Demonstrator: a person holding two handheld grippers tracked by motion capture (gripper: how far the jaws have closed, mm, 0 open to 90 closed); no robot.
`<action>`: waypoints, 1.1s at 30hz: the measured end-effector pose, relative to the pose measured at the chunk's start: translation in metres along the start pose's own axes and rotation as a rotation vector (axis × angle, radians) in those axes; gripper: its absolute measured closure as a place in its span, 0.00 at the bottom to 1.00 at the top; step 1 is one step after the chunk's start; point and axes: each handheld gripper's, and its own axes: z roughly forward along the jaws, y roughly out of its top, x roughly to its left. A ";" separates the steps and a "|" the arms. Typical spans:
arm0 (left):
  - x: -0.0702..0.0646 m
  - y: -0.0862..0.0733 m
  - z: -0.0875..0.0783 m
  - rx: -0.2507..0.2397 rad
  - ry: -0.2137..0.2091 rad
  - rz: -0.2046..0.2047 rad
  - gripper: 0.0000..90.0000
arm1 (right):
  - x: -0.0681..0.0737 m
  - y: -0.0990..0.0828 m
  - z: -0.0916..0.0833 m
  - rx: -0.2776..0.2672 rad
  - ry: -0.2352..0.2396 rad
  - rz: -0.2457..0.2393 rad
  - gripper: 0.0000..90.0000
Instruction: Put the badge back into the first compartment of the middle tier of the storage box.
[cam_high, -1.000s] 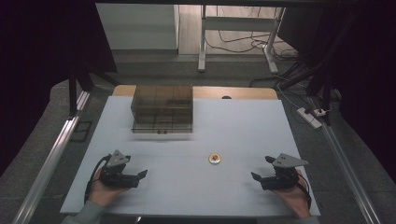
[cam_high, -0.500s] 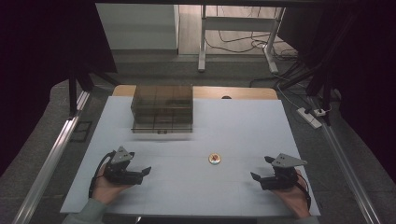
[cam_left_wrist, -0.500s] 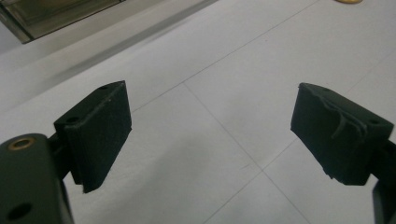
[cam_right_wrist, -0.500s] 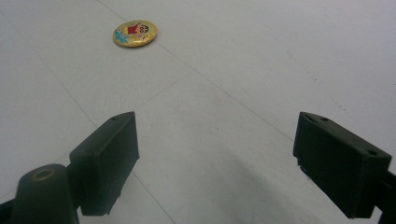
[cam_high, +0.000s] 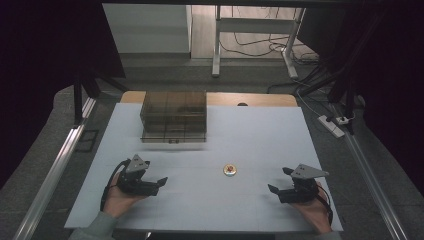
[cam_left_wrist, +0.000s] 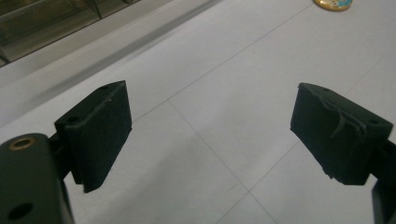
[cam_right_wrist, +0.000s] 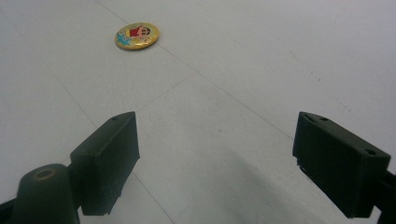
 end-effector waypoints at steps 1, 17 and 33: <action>0.000 0.001 0.001 -0.001 -0.002 0.003 0.14 | 0.000 0.000 0.000 0.000 0.001 -0.001 0.16; -0.004 0.016 0.009 -0.008 -0.026 0.009 0.14 | 0.000 0.000 0.002 0.006 -0.003 0.003 0.16; -0.014 0.032 0.023 0.006 -0.046 0.046 0.14 | 0.000 -0.001 0.004 0.010 0.002 0.004 0.16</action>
